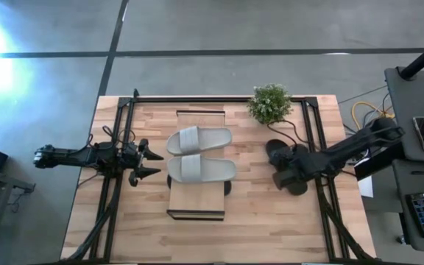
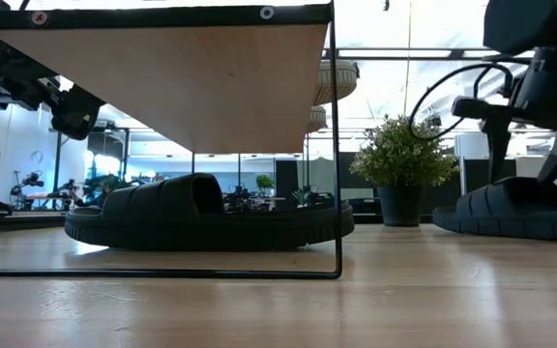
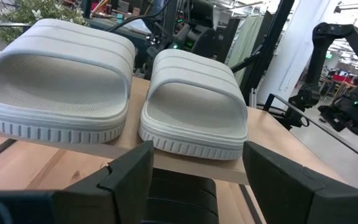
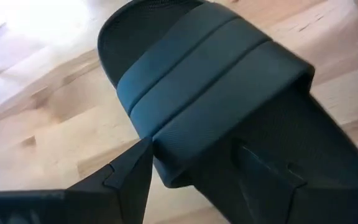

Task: Pick and place slides into the shelf
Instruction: Move the black slide under the shelf

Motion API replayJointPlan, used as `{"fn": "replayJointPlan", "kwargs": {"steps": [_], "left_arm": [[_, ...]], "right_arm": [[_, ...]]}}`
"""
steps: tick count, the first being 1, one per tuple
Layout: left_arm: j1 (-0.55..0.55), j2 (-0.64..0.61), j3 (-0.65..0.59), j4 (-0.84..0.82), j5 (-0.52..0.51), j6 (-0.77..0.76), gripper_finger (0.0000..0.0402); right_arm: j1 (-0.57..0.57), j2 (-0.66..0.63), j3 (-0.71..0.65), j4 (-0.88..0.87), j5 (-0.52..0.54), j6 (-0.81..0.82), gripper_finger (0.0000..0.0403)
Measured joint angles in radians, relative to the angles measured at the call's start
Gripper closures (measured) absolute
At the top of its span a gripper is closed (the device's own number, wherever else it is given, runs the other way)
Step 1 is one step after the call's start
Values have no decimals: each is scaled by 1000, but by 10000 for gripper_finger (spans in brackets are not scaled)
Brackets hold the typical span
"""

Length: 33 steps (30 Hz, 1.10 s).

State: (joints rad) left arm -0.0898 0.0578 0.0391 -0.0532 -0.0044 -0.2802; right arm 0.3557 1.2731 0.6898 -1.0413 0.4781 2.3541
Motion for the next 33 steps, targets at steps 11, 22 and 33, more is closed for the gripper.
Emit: {"fn": "replayJointPlan", "kwargs": {"steps": [11,22,33], "left_arm": [[0,0,0,0,0,0,168],[0,0,0,0,0,0,168],[0,0,0,0,0,0,168]], "right_arm": [[-38,31,-18,2,73,1,216],[-39,23,-43,57,138,-89,371],[-2,23,-32,342,151,-310,390]]}}
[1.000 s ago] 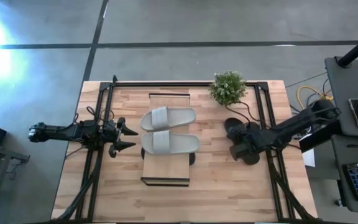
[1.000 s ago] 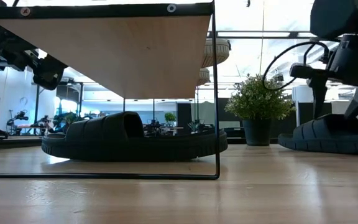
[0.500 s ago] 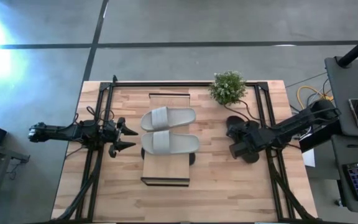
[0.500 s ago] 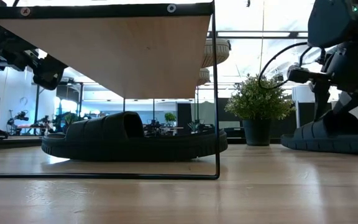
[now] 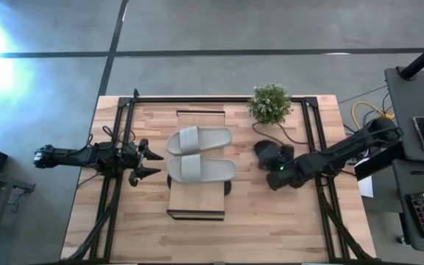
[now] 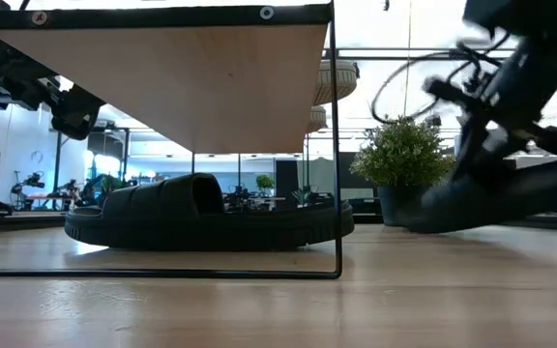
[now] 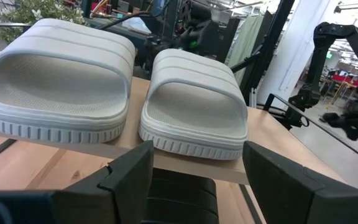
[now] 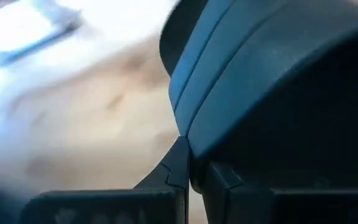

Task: Pick and place slides into the shelf
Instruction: Move the black slide under the shelf

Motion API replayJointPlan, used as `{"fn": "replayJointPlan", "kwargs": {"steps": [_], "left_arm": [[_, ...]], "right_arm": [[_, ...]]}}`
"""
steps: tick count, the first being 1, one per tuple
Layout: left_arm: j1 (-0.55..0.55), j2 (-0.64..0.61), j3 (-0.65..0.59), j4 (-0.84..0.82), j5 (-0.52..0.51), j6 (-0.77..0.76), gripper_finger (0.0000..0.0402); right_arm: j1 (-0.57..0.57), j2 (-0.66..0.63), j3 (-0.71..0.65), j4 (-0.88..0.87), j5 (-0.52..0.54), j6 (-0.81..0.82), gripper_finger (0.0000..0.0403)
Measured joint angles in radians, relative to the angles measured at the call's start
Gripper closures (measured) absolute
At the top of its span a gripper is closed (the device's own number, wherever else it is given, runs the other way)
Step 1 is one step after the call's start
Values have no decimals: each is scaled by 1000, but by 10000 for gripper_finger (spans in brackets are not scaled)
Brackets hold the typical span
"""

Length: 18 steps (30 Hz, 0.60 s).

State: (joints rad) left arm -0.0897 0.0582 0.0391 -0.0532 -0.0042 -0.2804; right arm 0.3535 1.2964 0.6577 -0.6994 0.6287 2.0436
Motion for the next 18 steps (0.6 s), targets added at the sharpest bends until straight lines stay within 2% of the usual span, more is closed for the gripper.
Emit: {"fn": "replayJointPlan", "kwargs": {"steps": [3,9,15,18], "left_arm": [[0,0,0,0,0,0,169],[0,0,0,0,0,0,168],[0,0,0,0,0,0,168],[0,0,0,0,0,0,168]], "right_arm": [[29,0,30,93,-26,-103,390],[83,0,107,98,-10,-227,391],[110,0,123,81,-6,-259,391],[127,0,123,108,-7,-386,391]]}}
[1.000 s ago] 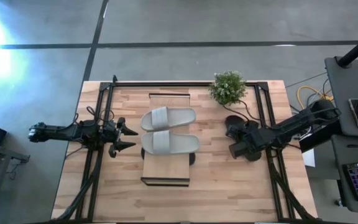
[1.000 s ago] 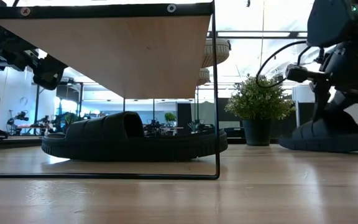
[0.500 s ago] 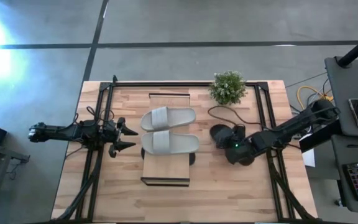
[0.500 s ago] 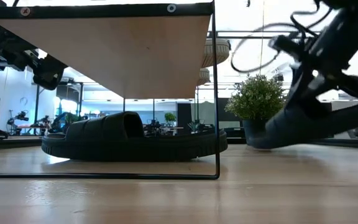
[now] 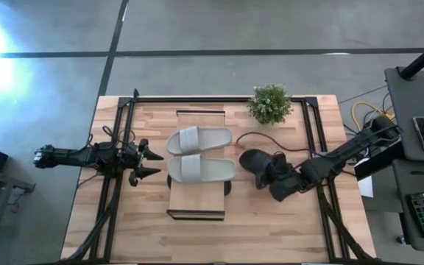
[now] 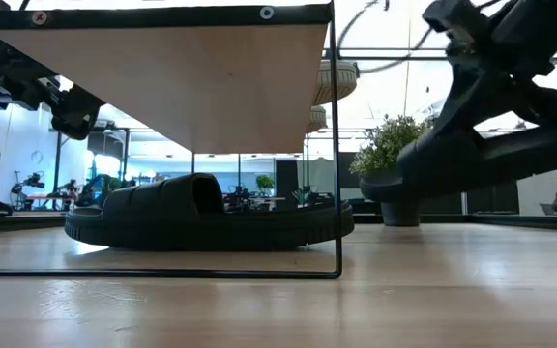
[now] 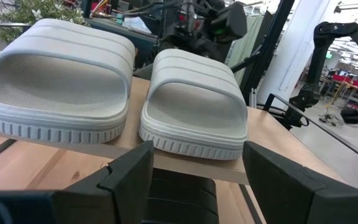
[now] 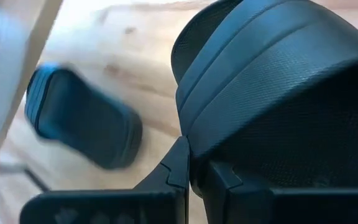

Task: Pick and place slides into the shelf
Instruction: Move the black slide under the shelf

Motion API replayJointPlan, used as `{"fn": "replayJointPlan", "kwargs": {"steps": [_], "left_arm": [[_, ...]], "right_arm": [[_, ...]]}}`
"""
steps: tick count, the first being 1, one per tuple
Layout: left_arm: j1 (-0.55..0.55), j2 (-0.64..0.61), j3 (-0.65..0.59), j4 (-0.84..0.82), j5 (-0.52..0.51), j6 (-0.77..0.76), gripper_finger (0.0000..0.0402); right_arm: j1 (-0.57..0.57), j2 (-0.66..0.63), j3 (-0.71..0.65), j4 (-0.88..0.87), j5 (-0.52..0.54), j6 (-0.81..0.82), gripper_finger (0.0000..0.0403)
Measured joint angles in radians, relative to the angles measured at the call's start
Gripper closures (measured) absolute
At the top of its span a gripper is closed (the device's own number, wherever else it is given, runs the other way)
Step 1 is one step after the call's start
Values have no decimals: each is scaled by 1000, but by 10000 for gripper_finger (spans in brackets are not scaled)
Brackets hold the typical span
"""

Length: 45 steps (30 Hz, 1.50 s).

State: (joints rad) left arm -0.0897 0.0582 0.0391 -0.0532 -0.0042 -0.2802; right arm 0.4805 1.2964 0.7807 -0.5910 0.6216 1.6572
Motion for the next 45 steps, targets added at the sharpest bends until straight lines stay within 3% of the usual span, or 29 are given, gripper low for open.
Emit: {"fn": "replayJointPlan", "kwargs": {"steps": [6,13,21,34,37,45], "left_arm": [[0,0,0,0,0,0,168],[0,0,0,0,0,0,168],[0,0,0,0,0,0,169],[0,0,0,0,0,0,169],[0,-1,0,0,0,0,168],[0,0,0,0,0,0,169]], "right_arm": [[10,0,0,24,-16,-171,390],[10,0,0,29,-33,-217,390],[5,6,-2,10,-48,-162,382],[4,58,-3,-12,-79,-92,250],[6,40,2,-60,-89,-49,243],[37,32,44,-284,-294,85,267]]}}
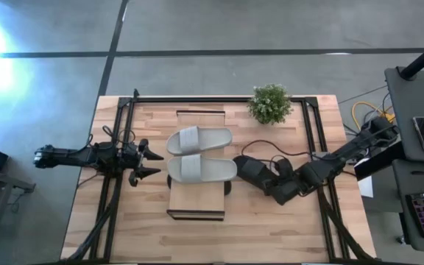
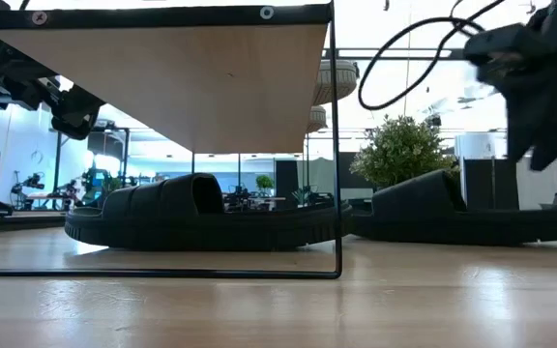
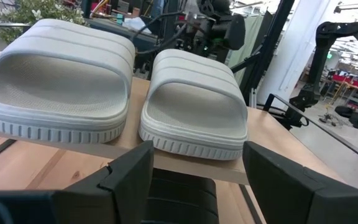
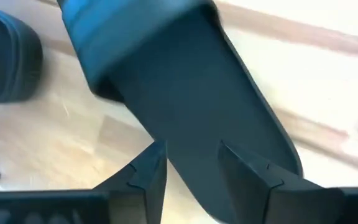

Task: Pick and place slides into the shelf
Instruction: Move the black slide under the shelf

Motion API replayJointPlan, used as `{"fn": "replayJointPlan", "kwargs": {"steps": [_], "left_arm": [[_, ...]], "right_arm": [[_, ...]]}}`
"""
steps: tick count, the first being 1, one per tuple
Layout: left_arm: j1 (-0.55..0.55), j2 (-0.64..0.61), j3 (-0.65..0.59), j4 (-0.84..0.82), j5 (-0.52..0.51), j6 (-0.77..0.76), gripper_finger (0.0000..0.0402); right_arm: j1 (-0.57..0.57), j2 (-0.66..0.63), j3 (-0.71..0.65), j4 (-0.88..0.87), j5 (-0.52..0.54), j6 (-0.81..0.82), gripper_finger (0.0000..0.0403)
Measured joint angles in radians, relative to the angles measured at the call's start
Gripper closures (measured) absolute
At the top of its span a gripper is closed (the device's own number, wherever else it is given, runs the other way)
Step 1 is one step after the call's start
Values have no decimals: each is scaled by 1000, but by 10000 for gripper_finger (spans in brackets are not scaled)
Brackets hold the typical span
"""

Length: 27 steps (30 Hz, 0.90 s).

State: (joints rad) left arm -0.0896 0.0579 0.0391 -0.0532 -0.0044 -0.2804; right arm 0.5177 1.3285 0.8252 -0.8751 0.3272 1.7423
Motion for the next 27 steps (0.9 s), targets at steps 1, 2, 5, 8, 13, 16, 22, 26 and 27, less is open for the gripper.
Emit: {"fn": "replayJointPlan", "kwargs": {"steps": [1,2,5,8,13,16,22,26,27], "left_arm": [[0,0,0,0,0,0,168],[0,0,0,0,0,0,168],[0,0,0,0,0,0,168],[0,0,0,0,0,0,168],[0,0,0,0,1,0,168],[0,0,0,0,1,0,168],[0,0,0,0,0,0,168],[0,0,0,0,0,0,168],[0,0,0,0,0,0,168]], "right_arm": [[14,0,11,-22,-7,23,273],[28,0,23,-43,-16,46,280],[85,0,72,-100,-16,106,303],[139,1,128,-127,-22,148,331],[245,32,210,-188,-71,225,387],[301,91,233,-265,-137,280,391],[382,209,221,-293,-141,377,392],[370,262,190,-288,-133,418,392],[362,272,180,-287,-132,426,392]]}}
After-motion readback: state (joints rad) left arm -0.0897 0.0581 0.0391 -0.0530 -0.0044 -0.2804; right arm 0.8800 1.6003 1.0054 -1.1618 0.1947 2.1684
